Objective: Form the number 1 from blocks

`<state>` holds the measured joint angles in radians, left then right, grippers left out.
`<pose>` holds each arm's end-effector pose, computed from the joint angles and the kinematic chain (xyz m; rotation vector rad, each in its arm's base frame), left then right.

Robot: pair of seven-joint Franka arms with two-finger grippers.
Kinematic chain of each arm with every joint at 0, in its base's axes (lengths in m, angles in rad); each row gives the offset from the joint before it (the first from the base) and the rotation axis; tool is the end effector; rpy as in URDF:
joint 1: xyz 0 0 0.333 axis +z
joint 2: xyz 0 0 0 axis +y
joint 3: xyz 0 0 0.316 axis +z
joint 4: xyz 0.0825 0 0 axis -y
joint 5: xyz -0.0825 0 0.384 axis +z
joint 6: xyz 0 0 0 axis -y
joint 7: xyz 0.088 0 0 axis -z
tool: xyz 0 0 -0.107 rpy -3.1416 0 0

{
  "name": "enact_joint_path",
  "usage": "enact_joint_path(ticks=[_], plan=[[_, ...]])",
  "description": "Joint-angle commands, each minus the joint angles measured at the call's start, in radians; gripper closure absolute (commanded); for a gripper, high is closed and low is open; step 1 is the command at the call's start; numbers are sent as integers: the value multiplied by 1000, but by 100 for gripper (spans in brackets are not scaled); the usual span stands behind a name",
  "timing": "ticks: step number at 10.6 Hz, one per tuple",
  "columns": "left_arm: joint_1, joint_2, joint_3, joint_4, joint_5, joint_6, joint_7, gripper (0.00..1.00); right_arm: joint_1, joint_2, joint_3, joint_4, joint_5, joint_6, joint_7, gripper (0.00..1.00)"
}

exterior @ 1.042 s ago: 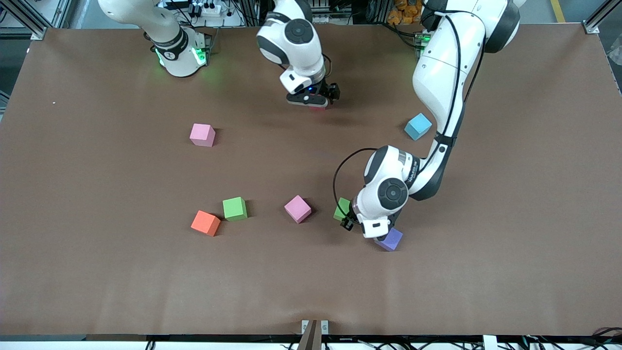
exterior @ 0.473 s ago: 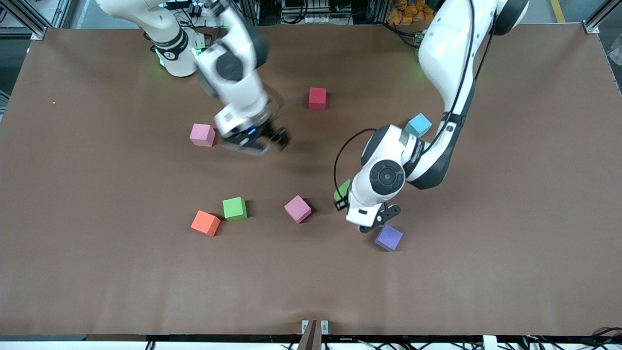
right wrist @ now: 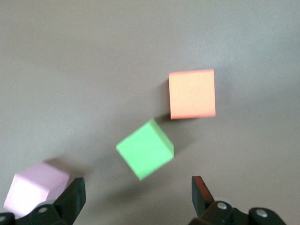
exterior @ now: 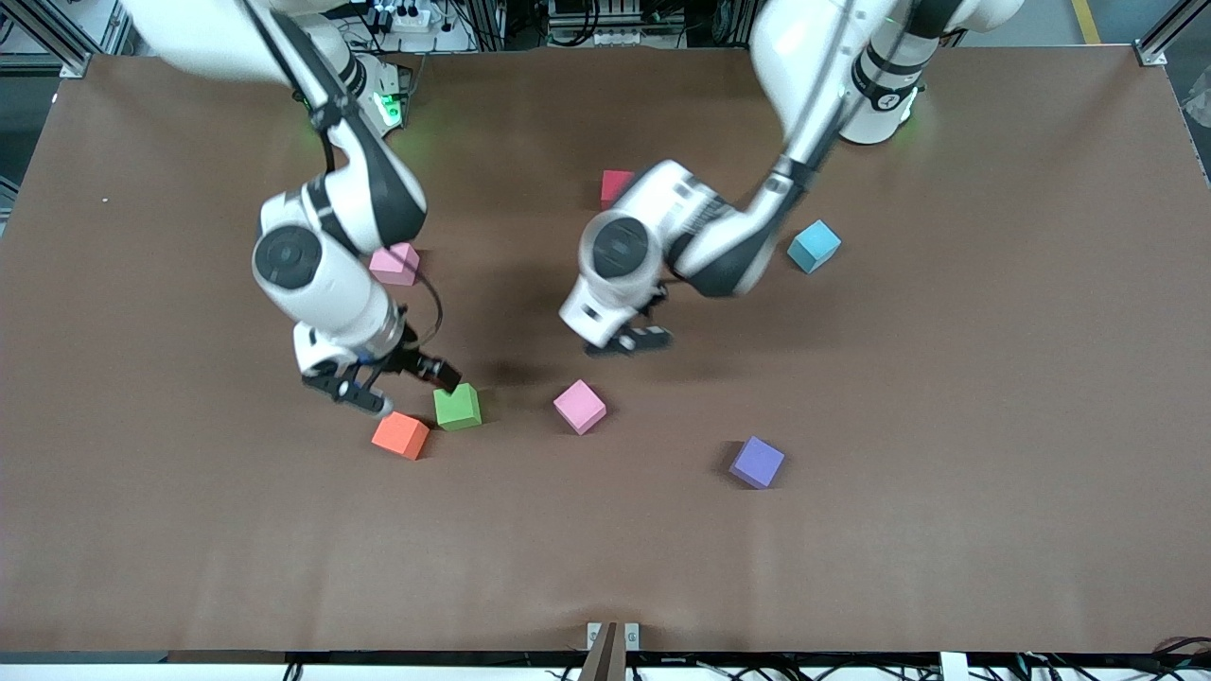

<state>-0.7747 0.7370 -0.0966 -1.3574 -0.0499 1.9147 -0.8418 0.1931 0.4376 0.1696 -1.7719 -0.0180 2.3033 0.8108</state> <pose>0.4682 -0.5403 0.2721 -3.0663 -0.0164 0.3086 0.6242 0.2258 0.3269 -2.9593 0.6867 -0.0790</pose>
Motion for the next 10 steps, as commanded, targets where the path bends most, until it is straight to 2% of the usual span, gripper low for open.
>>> enact_joint_path(ticks=[1, 2, 3, 5, 6, 7, 10], plan=[[9, -16, -81, -131, 94, 82, 29, 100, 52, 156, -85, 184, -10, -71, 141, 0], [12, -34, -100, -196, 96, 131, 30, 100, 104, 218, -154, 251, -5, -105, 239, 0], [21, -47, -118, -239, 104, 173, 39, 100, 150, 261, -192, 282, 3, -116, 360, 0], [47, -102, -153, -381, 160, 333, 90, 100, 190, 285, -231, 296, 135, -117, 519, 0], [52, -119, -156, -410, 160, 358, 93, 100, 212, 283, -260, 295, 203, -133, 537, 0], [52, -123, -161, -414, 159, 357, 95, 100, 232, 283, -278, 290, 207, -152, 544, 0], [52, -125, -184, -422, 156, 357, 95, 100, 226, 265, -282, 227, 213, -137, 544, 0]])
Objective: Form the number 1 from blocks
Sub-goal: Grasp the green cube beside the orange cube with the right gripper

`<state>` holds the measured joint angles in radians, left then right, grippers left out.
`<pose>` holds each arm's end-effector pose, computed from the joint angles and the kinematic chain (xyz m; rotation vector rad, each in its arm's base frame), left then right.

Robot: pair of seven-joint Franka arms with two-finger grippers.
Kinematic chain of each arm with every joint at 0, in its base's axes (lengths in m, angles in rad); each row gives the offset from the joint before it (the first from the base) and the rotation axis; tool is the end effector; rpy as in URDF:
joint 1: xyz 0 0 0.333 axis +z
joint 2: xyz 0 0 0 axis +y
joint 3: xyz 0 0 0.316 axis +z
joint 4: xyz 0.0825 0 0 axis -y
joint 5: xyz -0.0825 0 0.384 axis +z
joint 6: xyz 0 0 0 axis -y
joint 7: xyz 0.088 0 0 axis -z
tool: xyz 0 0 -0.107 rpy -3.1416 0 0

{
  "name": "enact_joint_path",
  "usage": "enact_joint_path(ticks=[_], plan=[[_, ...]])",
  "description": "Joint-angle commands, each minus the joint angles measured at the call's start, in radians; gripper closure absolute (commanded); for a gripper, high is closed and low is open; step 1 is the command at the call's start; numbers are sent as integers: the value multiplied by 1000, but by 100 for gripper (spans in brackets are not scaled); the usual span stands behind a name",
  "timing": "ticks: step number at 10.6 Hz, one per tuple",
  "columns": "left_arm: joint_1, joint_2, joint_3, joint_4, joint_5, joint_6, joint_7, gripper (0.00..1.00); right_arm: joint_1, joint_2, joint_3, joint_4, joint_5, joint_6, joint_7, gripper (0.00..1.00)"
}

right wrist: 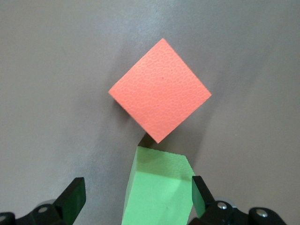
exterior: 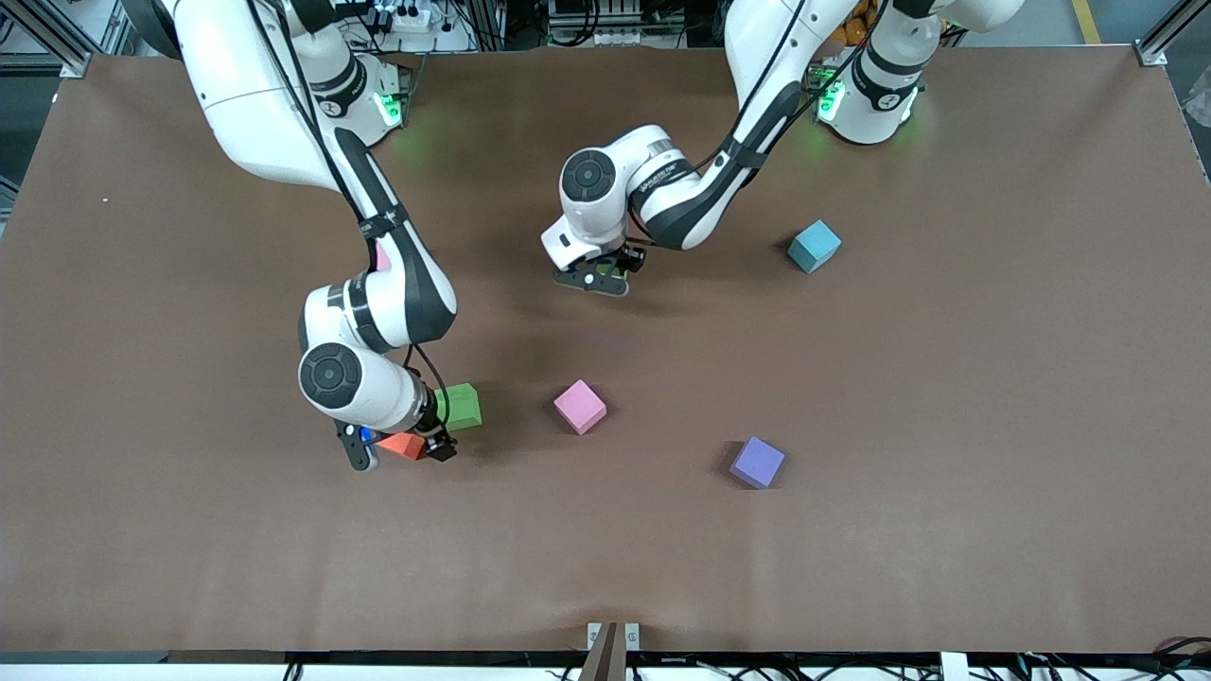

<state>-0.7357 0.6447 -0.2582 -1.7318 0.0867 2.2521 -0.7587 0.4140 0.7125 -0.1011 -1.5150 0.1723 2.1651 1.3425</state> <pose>0.3724 -0.5421 0.2108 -3.0911 0.3908 0.2114 0.6653 0.2340 0.2388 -2.6628 1.6468 0.1450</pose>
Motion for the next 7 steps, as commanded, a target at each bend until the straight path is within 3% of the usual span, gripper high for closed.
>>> enact_joint_path(ticks=[1, 7], plan=[[13, -42, -29, -61, 19, 21, 12, 100, 12, -10, -11, -42, 26, 13, 15, 0], [13, -79, -42, -135, 27, 37, 13, 100, 42, -22, -9, -143, 65, 134, 15, 0]])
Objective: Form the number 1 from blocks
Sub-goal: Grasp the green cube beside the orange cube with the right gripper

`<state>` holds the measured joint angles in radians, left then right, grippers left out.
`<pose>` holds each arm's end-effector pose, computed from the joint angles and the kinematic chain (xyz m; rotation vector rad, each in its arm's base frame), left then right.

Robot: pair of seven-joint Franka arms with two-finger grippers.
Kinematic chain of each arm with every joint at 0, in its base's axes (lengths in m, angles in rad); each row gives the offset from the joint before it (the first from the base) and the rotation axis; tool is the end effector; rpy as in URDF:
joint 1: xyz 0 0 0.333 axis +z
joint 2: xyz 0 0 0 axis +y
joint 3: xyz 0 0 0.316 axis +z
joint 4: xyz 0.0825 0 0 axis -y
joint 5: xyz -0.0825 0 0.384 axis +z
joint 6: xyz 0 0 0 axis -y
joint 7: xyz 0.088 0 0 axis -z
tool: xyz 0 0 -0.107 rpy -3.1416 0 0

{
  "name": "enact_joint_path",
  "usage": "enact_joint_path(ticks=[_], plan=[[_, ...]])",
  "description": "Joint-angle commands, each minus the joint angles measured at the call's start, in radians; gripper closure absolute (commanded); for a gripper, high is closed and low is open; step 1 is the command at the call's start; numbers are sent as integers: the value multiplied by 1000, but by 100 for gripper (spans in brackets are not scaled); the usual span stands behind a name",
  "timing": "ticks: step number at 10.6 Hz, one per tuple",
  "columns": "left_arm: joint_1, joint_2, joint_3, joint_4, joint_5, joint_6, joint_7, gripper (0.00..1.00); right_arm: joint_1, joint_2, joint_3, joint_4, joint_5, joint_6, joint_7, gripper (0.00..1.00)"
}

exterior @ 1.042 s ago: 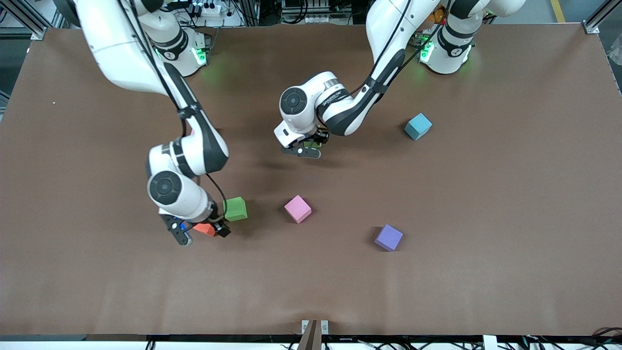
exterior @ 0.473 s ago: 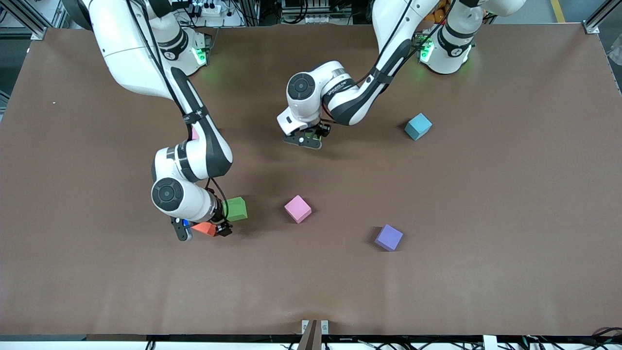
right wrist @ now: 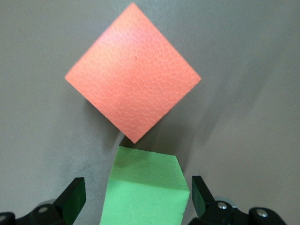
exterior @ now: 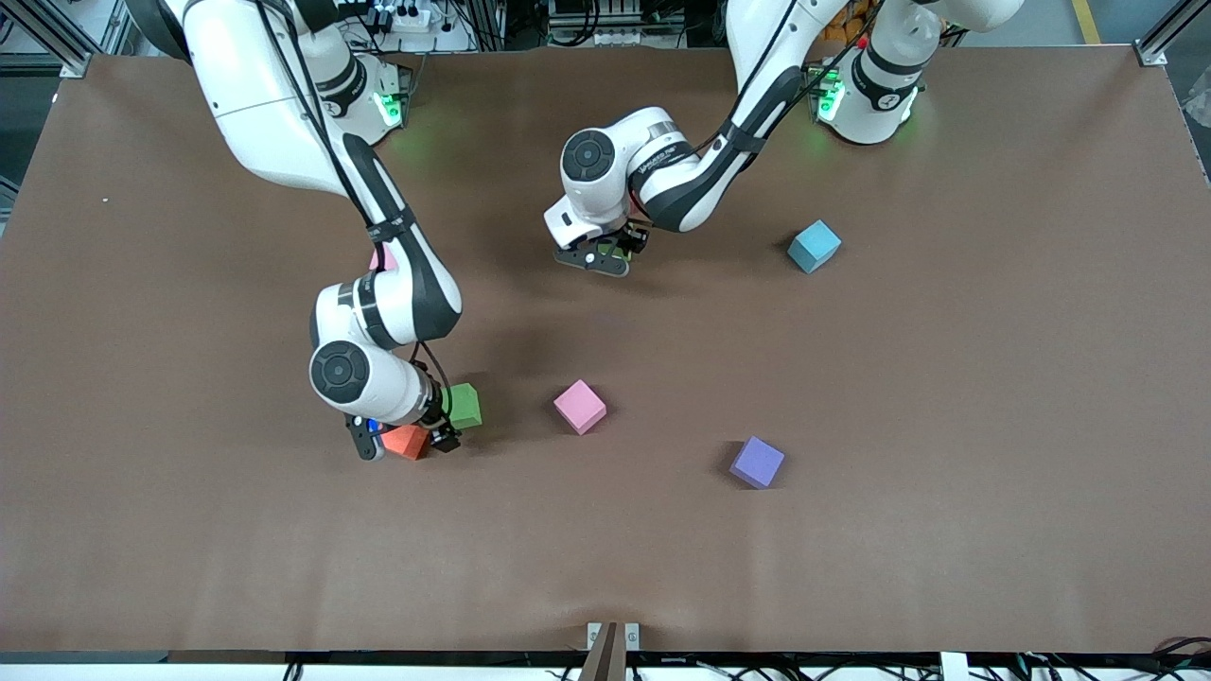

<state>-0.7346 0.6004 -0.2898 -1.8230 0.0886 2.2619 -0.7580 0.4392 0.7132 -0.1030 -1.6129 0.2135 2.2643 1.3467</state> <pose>0.3400 -0.5352 0.2063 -3.0581 0.4474 0.2519 0.6440 0.2399 0.2048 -2.6337 1.6673 0.1646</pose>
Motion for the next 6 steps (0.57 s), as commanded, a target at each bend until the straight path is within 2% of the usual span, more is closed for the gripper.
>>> enact_joint_path(ticks=[1, 2, 3, 4, 6], plan=[[9, -31, -11, -45, 26, 45, 12, 100, 19, -20, -6, -45, 24, 40, 11, 0], [3, -30, -11, -56, 26, 71, 12, 100, 21, -20, -6, -47, 21, 37, -3, 28], [1, -33, -11, -76, 28, 103, 12, 100, 22, -20, -6, -47, 20, 38, -10, 94], [1, -36, -15, -96, 28, 119, 12, 100, 22, -21, -4, -47, 18, 37, -21, 100], [9, -39, -31, -110, 28, 120, 12, 100, 29, -21, -3, -45, 15, 37, -55, 100]])
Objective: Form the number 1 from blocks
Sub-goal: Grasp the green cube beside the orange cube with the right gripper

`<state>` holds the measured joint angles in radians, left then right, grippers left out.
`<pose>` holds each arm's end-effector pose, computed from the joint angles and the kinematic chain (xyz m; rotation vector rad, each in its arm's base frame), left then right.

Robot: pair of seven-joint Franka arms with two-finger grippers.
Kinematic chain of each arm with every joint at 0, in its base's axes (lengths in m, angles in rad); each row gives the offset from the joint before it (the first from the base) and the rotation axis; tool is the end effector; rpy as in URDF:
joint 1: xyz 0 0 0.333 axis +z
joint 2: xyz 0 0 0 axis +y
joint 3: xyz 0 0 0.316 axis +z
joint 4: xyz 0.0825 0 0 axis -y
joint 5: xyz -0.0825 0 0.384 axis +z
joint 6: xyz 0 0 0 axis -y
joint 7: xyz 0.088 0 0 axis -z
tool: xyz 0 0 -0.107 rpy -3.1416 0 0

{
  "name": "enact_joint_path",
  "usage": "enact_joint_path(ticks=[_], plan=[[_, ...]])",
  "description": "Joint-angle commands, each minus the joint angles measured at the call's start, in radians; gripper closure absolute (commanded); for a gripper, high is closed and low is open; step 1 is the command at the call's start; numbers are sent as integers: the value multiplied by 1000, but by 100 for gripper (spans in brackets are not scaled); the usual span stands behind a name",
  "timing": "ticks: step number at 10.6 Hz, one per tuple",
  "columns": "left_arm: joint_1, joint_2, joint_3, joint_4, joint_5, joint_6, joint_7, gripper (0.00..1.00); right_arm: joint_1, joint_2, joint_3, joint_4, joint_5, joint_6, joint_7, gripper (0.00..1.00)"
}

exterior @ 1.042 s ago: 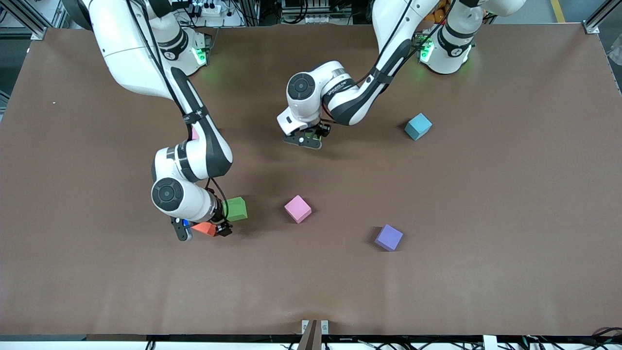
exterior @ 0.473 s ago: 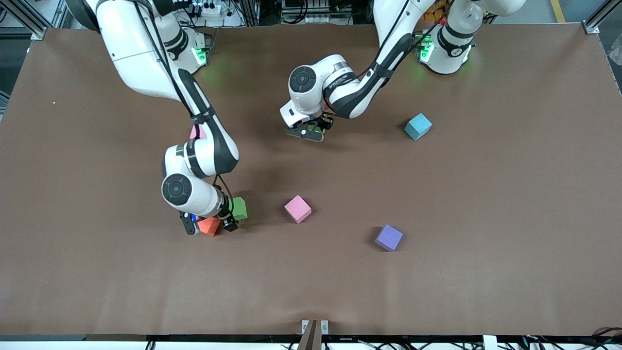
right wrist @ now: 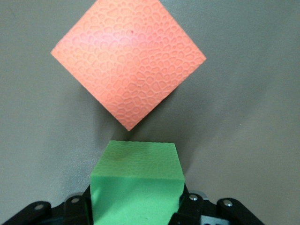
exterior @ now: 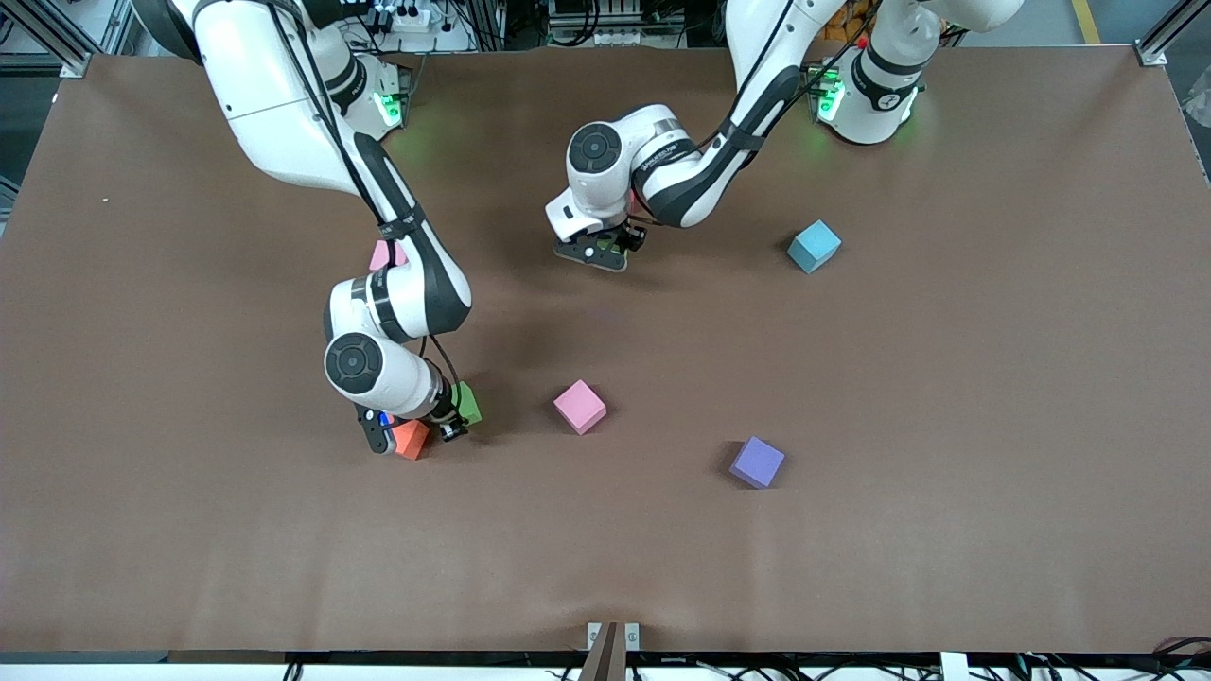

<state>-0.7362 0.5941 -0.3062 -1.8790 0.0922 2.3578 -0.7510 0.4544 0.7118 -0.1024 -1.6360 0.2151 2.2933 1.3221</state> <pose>0.3240 -0.5364 0.1975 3.0924 -0.4951 -0.2169 0.6369 0.2474 0.1985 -2.6591 1.6183 0.1543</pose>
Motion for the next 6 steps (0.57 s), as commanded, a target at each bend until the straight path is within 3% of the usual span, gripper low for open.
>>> enact_joint_path(ticks=[1, 6], plan=[[9, -33, -16, -54, 24, 24, 4, 100, 23, -21, -2, -22, 6, 8, -53, 100], [14, -40, -25, -78, 24, 23, -10, 100, 27, -28, 50, -21, -16, -3, -228, 100]])
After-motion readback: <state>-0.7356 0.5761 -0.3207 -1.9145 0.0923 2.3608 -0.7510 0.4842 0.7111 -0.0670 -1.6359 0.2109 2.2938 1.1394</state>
